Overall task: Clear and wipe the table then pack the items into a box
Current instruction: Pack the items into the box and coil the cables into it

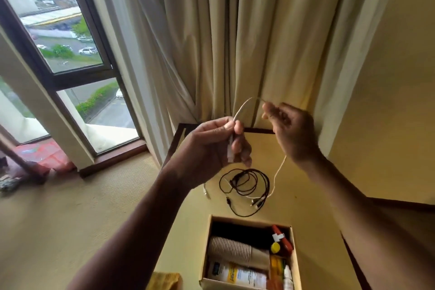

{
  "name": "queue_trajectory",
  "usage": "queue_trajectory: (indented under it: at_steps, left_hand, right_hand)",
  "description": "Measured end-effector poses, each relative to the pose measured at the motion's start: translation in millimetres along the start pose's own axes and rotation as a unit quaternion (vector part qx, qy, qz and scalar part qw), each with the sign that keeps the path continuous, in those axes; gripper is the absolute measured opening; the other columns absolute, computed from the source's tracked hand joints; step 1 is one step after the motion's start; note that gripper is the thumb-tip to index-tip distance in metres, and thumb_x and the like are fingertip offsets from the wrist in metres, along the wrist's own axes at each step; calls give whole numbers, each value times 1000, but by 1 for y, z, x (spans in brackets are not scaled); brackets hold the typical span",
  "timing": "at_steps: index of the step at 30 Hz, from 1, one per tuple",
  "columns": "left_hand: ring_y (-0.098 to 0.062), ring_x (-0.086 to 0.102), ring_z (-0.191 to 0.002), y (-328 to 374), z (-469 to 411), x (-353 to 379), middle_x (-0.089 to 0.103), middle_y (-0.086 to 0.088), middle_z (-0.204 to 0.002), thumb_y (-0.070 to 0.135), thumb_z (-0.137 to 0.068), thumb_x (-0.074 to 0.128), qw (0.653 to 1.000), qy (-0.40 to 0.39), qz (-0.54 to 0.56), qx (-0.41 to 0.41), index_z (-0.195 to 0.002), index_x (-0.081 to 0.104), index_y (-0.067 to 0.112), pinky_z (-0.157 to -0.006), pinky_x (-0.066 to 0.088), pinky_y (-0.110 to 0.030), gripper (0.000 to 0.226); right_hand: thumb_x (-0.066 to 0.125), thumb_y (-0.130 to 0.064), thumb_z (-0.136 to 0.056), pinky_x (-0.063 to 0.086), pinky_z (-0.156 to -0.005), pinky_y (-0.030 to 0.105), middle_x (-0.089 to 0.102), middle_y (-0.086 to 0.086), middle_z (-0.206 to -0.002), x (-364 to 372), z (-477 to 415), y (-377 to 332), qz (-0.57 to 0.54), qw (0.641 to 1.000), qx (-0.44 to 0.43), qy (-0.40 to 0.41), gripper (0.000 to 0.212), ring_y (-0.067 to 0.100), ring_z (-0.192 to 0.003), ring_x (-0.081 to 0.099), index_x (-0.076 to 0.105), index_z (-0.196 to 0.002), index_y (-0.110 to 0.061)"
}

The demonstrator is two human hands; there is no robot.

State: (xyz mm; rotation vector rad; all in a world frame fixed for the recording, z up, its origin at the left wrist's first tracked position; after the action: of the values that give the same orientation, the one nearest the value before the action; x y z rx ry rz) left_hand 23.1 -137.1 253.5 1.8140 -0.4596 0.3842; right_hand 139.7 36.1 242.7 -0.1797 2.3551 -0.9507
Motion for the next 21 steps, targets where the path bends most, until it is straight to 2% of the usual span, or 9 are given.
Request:
queue_trajectory:
  at_steps: [3,6,7,8,11,13,14,18,21]
  left_hand:
    - [-26,64,-84,11,-16,7,58,-11,-85,7,-107,33,997,37,26,67,-100,58,5,-87,54,-44,26]
    - [-28,68,-92,17,-31,11,63,-15,-94,4,-108,36,989,83,-19,119,-103,60,0,-95,54,-48,25]
    - [-28,70,-95,19,-35,11,66,-17,-98,3,-107,40,979,108,-102,141,-104,62,-3,-97,55,-47,23]
    - [-25,72,-97,19,-38,10,69,-17,-102,1,-106,45,945,138,-245,169,-105,64,-5,-96,56,-42,21]
    - [-8,72,-97,-2,-42,-1,73,-6,-110,-1,-103,51,714,99,-674,161,-109,67,4,-82,59,-19,18]
    - [-8,69,-88,-22,-36,-18,68,-2,-105,1,-102,52,656,19,-751,78,-109,63,14,-71,61,-27,17]
    - [-8,66,-79,-31,-31,-26,64,1,-97,4,-103,51,673,-2,-738,41,-104,60,16,-64,59,-31,15]
    - [-5,44,-58,-49,-8,-32,48,7,-71,12,-108,41,880,43,-459,-114,-100,62,-3,-53,36,-22,27]
    - [-13,35,-60,-53,3,-24,37,-3,-71,28,-110,34,951,61,-264,-146,-99,63,1,-56,31,-25,42]
  right_hand:
    - [56,-37,-101,41,-50,16,66,-6,-64,14,29,2,-84,989,62,-107,15,9,-54,56,70,-101,-32]
    - [53,-33,-103,57,-71,41,70,-3,-77,24,62,12,-80,972,106,-193,17,18,-74,66,70,-104,-33]
    - [51,-33,-104,57,-72,44,68,-6,-75,24,71,13,-76,966,114,-220,19,17,-73,66,70,-104,-31]
    - [49,-33,-105,57,-69,41,66,-11,-73,22,78,15,-77,960,119,-242,21,11,-70,64,70,-105,-29]
    - [48,-23,-106,47,-68,11,66,-32,-85,9,86,11,-98,958,106,-250,22,-13,-80,60,69,-113,-25]
    - [53,-14,-103,47,-75,9,71,-20,-104,-5,82,7,-108,967,83,-214,21,-9,-92,63,70,-113,-22]
    - [56,-13,-101,49,-76,12,73,-11,-104,-12,79,4,-108,973,71,-193,19,-2,-94,66,71,-111,-20]
    - [73,-17,-92,50,-67,8,74,-6,-88,-28,74,-2,-96,986,63,-118,7,5,-84,68,74,-98,-18]
    - [73,-25,-90,54,-62,20,70,-7,-81,-17,76,7,-125,983,85,-103,7,12,-75,65,72,-95,-20]
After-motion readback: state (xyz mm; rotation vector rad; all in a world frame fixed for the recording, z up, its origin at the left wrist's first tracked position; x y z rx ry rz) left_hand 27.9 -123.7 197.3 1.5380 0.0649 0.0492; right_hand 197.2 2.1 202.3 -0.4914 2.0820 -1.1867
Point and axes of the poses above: each hand's wrist, its own z-axis away from the middle knuckle, its own x-axis out of the palm, y = z × x, the point moved 1 cm from there along -z, towards the middle knuckle
